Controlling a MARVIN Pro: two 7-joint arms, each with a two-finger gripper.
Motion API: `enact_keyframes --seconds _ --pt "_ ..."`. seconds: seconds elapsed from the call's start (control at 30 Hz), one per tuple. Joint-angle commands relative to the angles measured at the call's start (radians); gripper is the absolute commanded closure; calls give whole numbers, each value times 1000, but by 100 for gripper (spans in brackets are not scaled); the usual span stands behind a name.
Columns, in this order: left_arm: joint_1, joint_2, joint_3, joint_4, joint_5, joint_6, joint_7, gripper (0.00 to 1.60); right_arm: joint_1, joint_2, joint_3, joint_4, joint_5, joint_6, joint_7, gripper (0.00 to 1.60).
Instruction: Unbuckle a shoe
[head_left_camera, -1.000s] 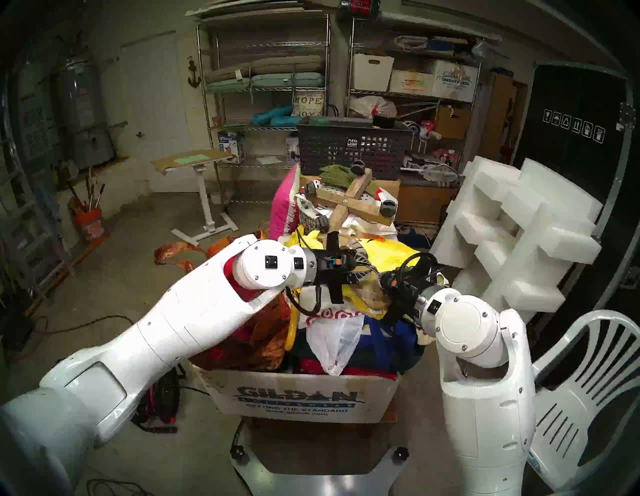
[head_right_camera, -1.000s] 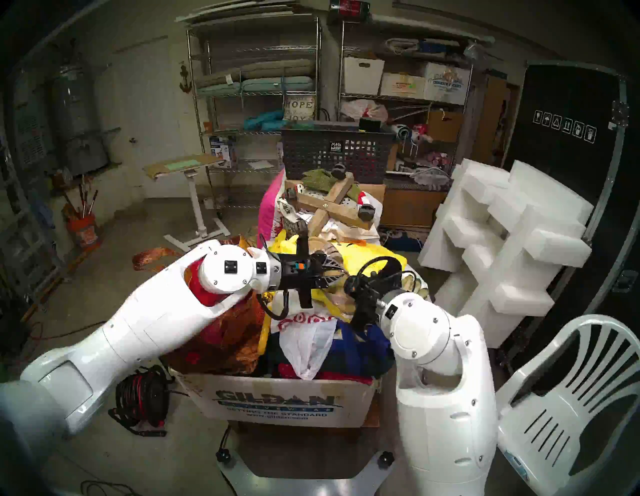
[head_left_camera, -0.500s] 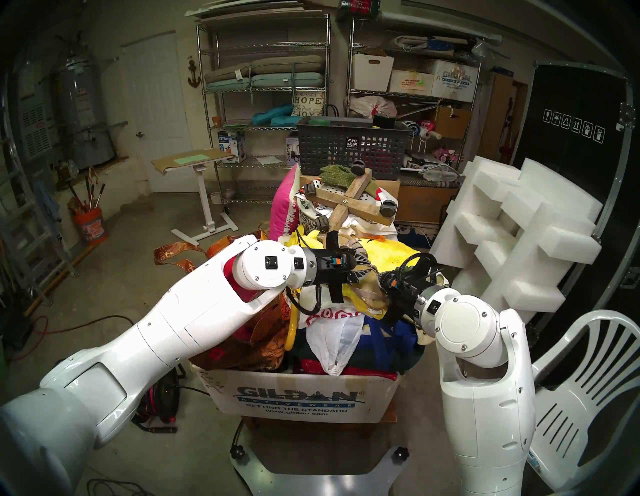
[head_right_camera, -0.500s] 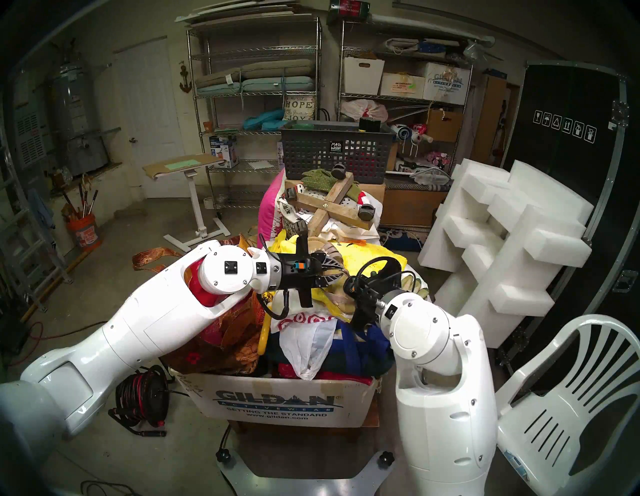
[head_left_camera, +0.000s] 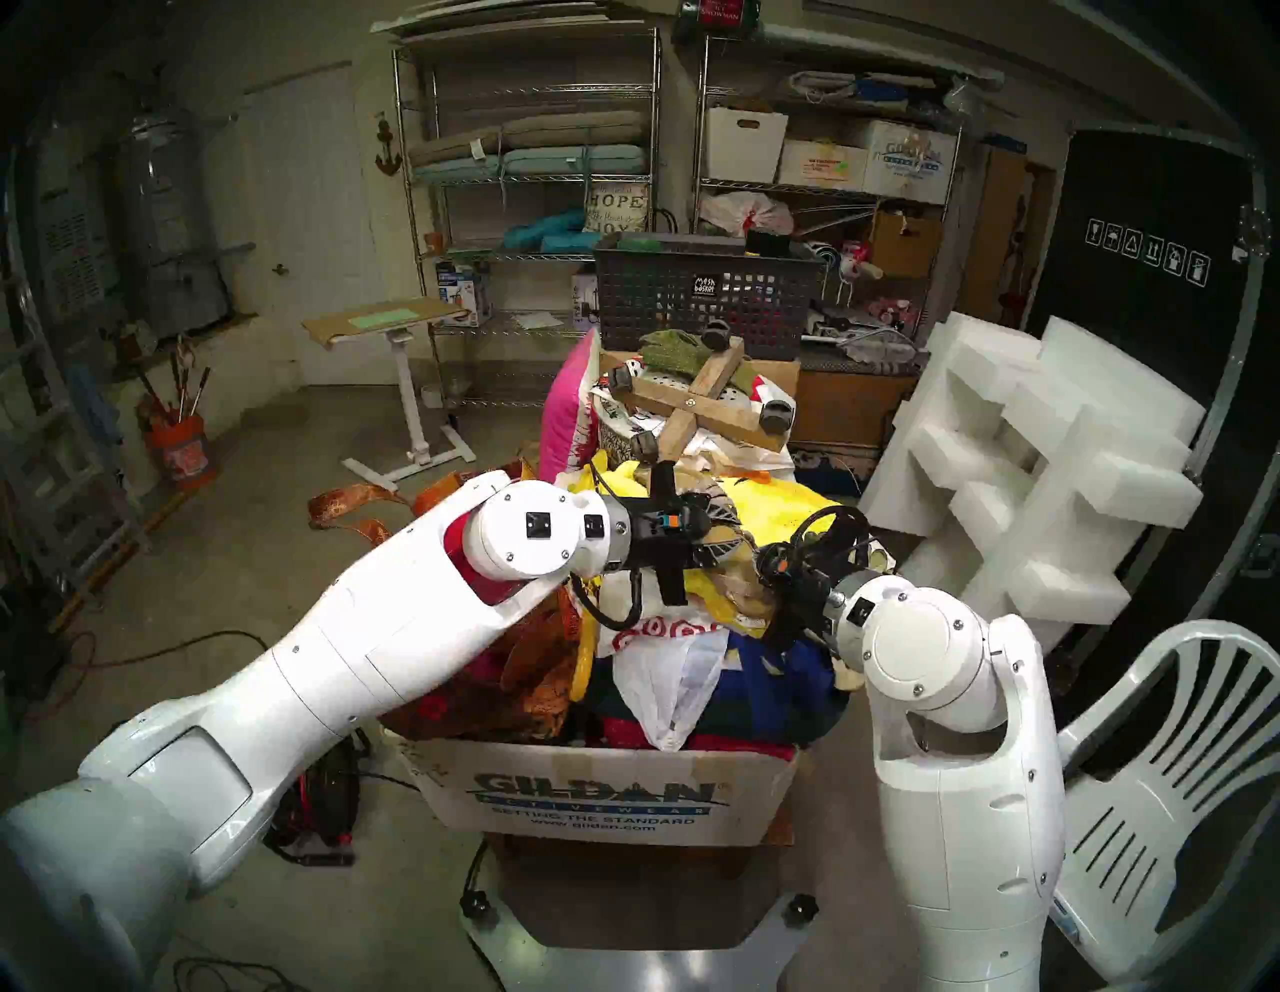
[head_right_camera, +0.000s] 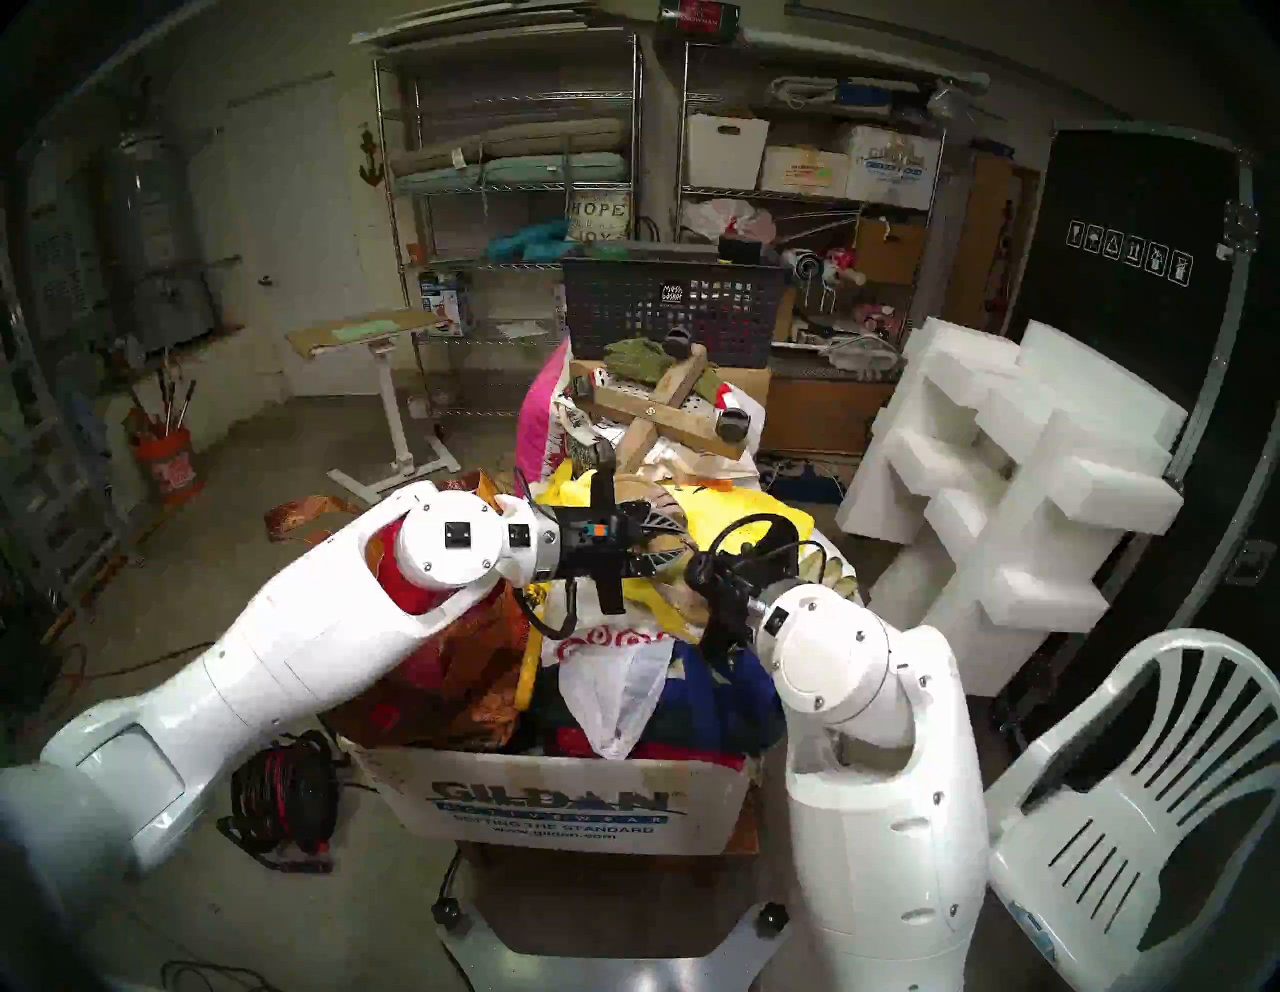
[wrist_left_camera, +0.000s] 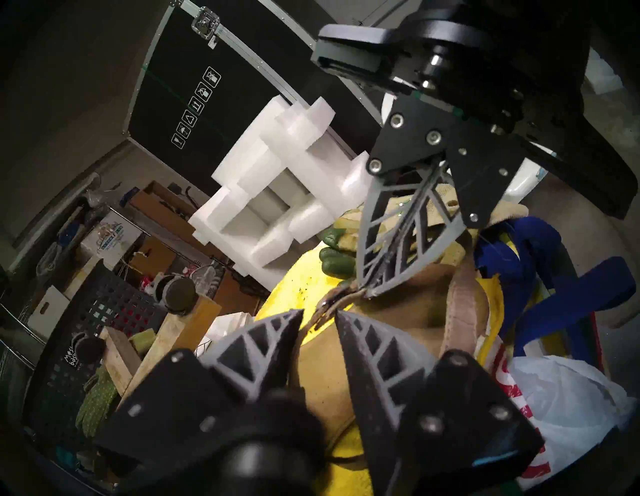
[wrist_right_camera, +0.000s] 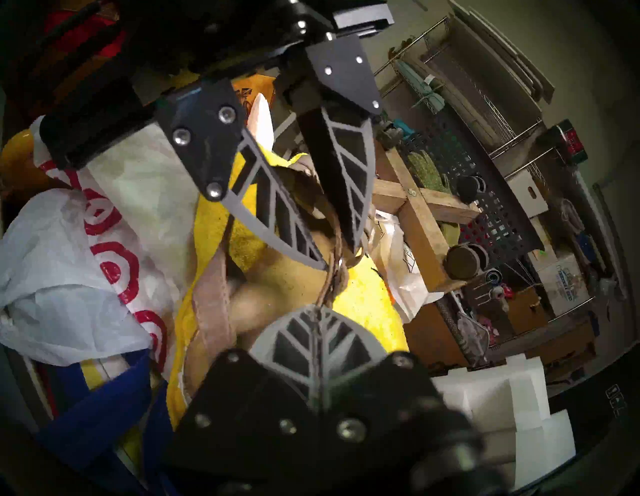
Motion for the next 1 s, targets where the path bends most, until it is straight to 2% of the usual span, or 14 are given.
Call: enact_keyframes --seconds 0.0,0.27,0.4,0.47,0.5,0.53,0.57,0.6,0.63,0.73,0.77,0.8,0.97 --pt "-12 9 -12 -9 -13 -14 -14 93 23 -9 -15 -8 -3 4 -3 160" --pt "-8 10 -7 13 -13 -27 -10 87 26 -10 -22 -16 -7 12 0 160" --pt "-11 8 -7 22 -13 -30 -8 90 25 -10 -22 -18 -5 12 0 160" --pt "-13 7 -7 25 -11 -31 -7 104 24 -10 -22 -25 -2 14 5 160" --pt "-13 7 -7 25 -11 -31 -7 104 24 -10 -22 -25 -2 14 5 160" --pt "-14 5 -7 25 -9 -30 -5 136 25 -9 -20 -29 5 12 11 160" --pt "-14 5 -7 25 -9 -30 -5 136 25 -9 -20 -29 5 12 11 160" --pt "-12 4 -7 24 -3 -25 6 143 24 -9 -20 -30 7 11 13 160" --pt "-15 2 -5 28 -3 -29 4 160 20 -9 -19 -35 13 8 16 160" --pt "-16 2 -3 29 5 -36 14 160 17 -11 -15 -42 25 5 25 160" --pt "-16 1 -4 30 5 -36 16 160 15 -12 -13 -46 28 5 28 153" --pt "-16 -2 -7 30 6 -37 21 160 8 -14 -7 -62 46 0 39 122" --pt "-18 -3 -7 33 6 -41 15 160 4 -22 9 -104 67 5 54 109"
